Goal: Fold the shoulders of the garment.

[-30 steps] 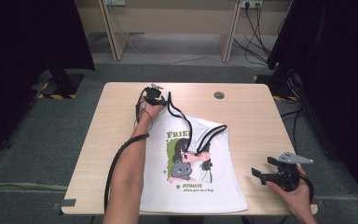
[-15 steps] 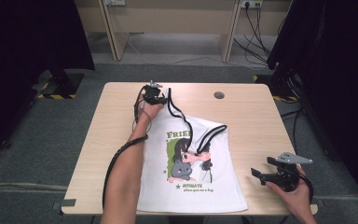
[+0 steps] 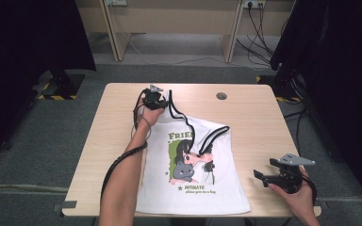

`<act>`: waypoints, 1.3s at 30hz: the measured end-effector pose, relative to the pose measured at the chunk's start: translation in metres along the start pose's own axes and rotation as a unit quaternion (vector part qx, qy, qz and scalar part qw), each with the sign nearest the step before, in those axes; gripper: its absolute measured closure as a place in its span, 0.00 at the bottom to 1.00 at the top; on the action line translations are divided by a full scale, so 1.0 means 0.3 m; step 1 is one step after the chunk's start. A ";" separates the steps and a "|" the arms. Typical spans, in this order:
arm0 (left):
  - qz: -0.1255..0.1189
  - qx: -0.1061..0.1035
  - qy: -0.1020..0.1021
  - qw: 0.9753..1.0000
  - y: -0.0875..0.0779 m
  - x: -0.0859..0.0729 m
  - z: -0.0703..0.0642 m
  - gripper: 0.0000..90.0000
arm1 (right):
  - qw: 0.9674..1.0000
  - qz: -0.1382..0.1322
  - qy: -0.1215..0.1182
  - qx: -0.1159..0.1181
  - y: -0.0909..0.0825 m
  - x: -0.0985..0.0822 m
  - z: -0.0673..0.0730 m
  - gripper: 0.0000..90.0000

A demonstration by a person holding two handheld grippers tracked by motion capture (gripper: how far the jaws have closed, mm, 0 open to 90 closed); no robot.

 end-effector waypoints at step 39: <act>-0.043 -0.003 0.051 0.998 -0.142 -0.130 -0.191 0.92 | 1.000 -0.001 -0.015 -0.007 0.001 -0.002 0.012 0.14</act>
Point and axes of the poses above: each handheld gripper's, and its own axes: y roughly forward along the jaws, x roughly out of its top, z roughly to its left, the point moved 1 cm from there along y, roughly forward along the jaws, and after that the axes turned 10 degrees about y, right-handed, at the moved point
